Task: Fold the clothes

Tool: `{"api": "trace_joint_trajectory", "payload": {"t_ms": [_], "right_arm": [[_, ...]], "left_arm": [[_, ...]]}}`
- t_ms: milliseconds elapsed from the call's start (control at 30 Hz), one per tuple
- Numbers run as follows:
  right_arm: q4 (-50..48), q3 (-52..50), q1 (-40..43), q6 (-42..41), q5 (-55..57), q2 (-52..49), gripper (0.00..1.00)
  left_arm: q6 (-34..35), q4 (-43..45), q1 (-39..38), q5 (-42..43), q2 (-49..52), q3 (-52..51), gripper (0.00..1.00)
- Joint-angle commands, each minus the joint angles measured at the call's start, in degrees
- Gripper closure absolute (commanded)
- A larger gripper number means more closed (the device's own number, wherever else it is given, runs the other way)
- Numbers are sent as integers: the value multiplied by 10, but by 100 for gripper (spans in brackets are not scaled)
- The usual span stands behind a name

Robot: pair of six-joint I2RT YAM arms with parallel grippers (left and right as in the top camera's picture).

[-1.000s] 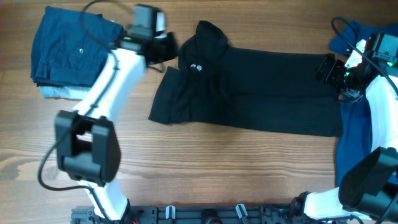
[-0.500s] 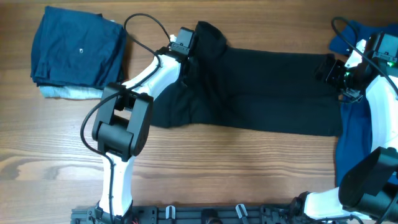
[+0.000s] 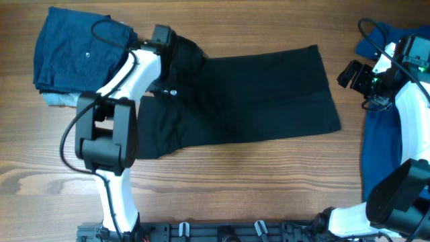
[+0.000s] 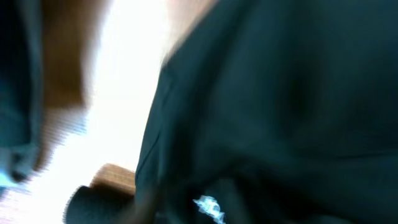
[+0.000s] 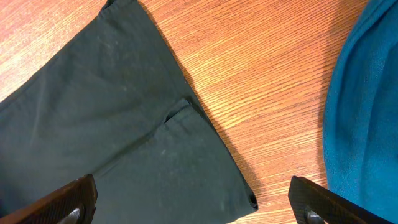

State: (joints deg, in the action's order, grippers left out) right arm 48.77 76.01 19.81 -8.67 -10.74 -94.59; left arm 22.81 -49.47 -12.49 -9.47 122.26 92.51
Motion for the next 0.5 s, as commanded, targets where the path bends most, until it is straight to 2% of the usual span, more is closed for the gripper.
{"api": "trace_joint_trajectory", "payload": {"t_ms": [0,100,267,400,467], "right_arm": [[-2,6,0,6,-10,4,1],[-2,6,0,6,-10,4,0],[-2,6,0,6,-10,4,0],[-2,6,0,6,-10,4,0],[-2,6,0,6,-10,4,1]], "left_arm": [[-2,57,4,24,-114,82,33],[-49,152,2,24,-102,80,35],[-64,188,2,24,23,80,44],[-64,229,2,24,96,80,41],[-90,275,4,24,122,80,40]]}}
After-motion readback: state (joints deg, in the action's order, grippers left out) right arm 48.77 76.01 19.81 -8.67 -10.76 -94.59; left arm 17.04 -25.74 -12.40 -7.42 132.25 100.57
